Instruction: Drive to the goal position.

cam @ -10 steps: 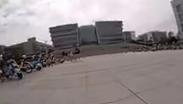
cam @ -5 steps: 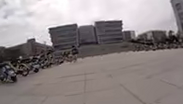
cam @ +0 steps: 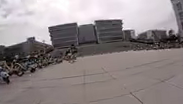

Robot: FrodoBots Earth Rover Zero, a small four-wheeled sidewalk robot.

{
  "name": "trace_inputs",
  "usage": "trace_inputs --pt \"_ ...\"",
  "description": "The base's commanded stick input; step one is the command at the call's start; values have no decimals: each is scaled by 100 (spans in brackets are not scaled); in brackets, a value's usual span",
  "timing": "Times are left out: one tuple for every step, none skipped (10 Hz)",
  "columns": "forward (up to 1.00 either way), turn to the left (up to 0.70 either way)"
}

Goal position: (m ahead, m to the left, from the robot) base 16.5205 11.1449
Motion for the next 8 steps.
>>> trace_inputs --pt "70 0" --pt "70 0" --pt "70 0" --pt "70 0" --pt "70 0" --pt "70 0" --pt "70 0" --pt "70 0"
